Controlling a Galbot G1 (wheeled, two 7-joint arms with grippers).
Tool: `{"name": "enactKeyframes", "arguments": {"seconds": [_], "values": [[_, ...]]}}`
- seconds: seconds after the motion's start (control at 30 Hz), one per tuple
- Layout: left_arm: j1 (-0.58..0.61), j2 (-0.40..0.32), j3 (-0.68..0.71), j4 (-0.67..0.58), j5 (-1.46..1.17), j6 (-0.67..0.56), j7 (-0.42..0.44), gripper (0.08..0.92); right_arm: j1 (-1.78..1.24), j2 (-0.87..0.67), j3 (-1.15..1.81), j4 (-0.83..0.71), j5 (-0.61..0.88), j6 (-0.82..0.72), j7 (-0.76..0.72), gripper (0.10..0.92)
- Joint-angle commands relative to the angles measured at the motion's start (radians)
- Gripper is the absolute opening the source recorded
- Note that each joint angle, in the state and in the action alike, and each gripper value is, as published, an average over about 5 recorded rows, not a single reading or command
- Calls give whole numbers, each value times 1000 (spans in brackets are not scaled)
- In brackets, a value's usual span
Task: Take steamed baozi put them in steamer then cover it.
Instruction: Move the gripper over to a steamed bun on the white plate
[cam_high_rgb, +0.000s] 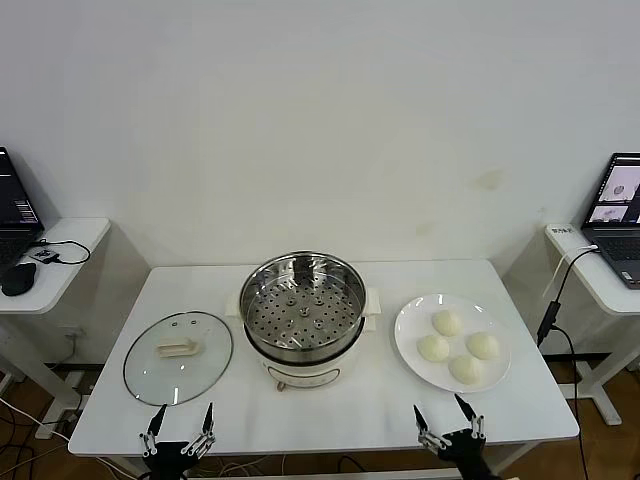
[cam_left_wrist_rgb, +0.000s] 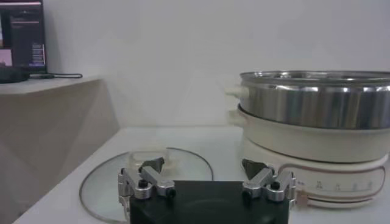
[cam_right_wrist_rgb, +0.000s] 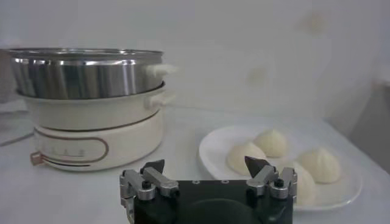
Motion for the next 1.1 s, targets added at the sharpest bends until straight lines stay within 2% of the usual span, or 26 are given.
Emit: {"name": "enactKeyframes", "arguments": {"seconds": [0.03,0.23,0.5,0.77,1.1], "values": [[-33,32,0,8,31,24,17,823,108,-96,40,24,-35,-108,57,823],[-53,58,8,4,74,24,24,823,242,-233,98,-26,-201,-184,24,823],[-58,59,2,-4,105,11,25,823,462,-497,50,-189,-355,-200,-122,823],[-49,37,-4,-3,129,-10,19,823,811,-707,-219,-377,-454,-169,-470,823],[-52,21,-22,5,140,-25,6,823,1258,-743,-673,-593,-444,-168,-750,823]]}}
